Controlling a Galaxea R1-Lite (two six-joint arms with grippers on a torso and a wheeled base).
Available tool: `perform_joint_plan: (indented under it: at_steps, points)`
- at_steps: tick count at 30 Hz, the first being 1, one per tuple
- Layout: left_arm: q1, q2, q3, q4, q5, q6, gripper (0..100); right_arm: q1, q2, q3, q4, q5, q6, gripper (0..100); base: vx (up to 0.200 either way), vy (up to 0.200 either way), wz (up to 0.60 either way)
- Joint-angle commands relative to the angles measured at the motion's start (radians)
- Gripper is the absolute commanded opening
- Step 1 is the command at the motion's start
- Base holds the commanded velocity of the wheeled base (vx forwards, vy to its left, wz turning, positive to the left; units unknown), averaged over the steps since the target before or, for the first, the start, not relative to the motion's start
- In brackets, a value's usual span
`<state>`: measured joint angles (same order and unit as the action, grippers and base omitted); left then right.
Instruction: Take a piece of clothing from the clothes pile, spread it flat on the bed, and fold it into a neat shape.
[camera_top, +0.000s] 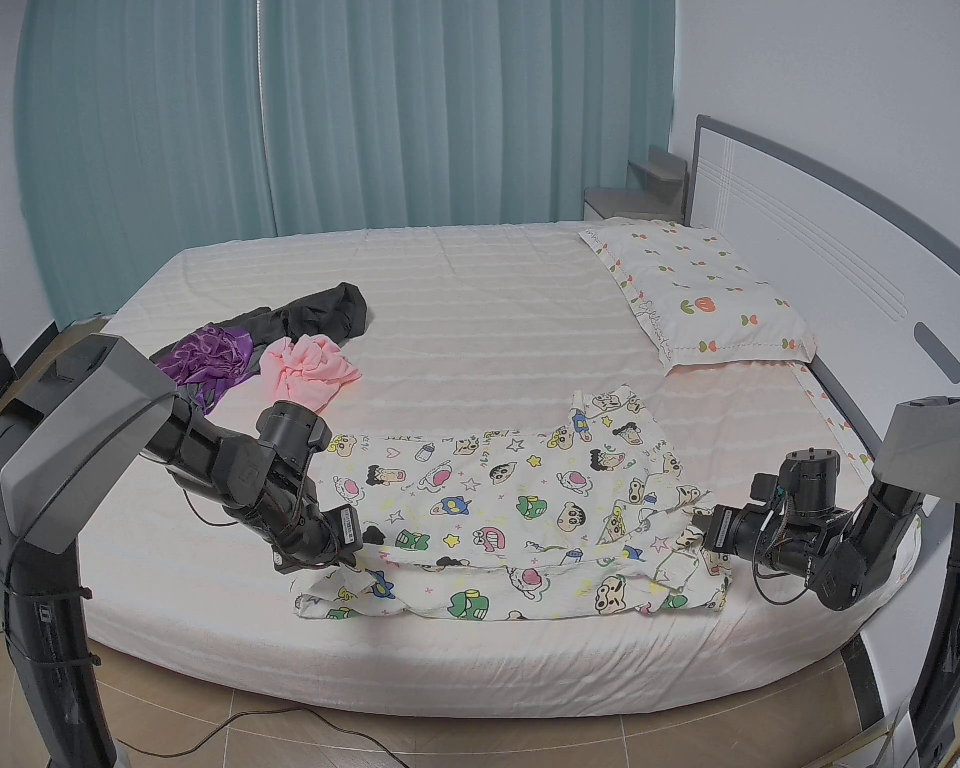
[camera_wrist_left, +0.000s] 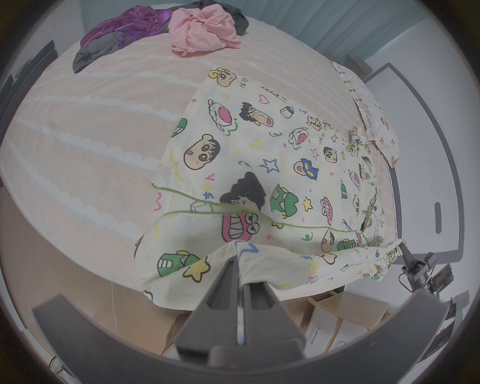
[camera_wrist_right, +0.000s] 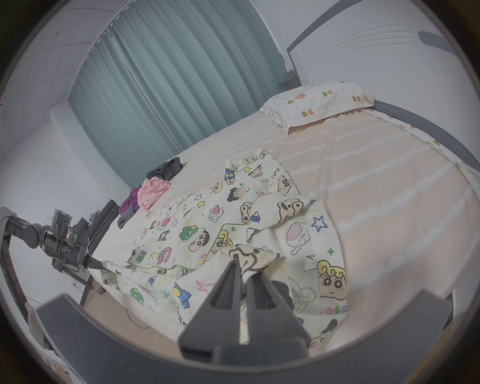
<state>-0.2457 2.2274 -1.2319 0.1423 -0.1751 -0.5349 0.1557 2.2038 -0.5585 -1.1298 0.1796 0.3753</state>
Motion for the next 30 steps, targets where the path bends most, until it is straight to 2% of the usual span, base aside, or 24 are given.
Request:
perform_joint_plan:
  at_steps: [1,7,17,18,19,20,24,28,29,30]
  points:
    - [0.013,0.021,-0.004,-0.001,-0.001,0.0,0,-0.002,0.043,-0.026,-0.002,0.001,0.01,0,0.0,0.0,0.0]
    - [0.023,0.078,-0.049,0.003,-0.001,-0.002,0,0.002,0.088,-0.095,-0.016,-0.037,0.07,0,0.0,0.0,0.0]
    - [0.031,0.101,-0.09,0.0,-0.004,-0.028,0,-0.002,0.134,-0.141,-0.015,-0.042,0.082,0,0.0,0.0,0.0]
    - [0.031,0.103,-0.093,-0.003,-0.003,-0.028,0,-0.002,0.137,-0.147,-0.015,-0.042,0.083,100,0.0,0.0,0.0]
    - [0.031,0.103,-0.098,-0.003,-0.003,-0.028,0,-0.004,0.14,-0.153,-0.015,-0.042,0.088,100,0.0,0.0,0.0]
    - [0.031,0.104,-0.098,-0.003,-0.004,-0.03,100,-0.004,0.14,-0.155,-0.015,-0.042,0.088,100,0.0,0.0,0.0]
    - [0.031,0.116,-0.133,-0.004,-0.003,-0.077,100,-0.005,0.131,-0.149,-0.016,-0.046,0.131,100,0.0,0.0,0.0]
    - [0.045,0.107,-0.135,-0.009,-0.004,-0.085,100,-0.015,0.106,-0.129,-0.044,-0.111,0.168,100,0.0,0.0,0.0]
    - [0.052,0.095,-0.132,-0.01,-0.006,-0.083,100,-0.016,0.097,-0.109,-0.081,-0.161,0.194,100,0.0,0.0,0.0]
    - [0.056,0.089,-0.132,-0.01,-0.006,-0.082,100,-0.016,0.096,-0.103,-0.093,-0.17,0.2,100,0.0,0.0,0.0]
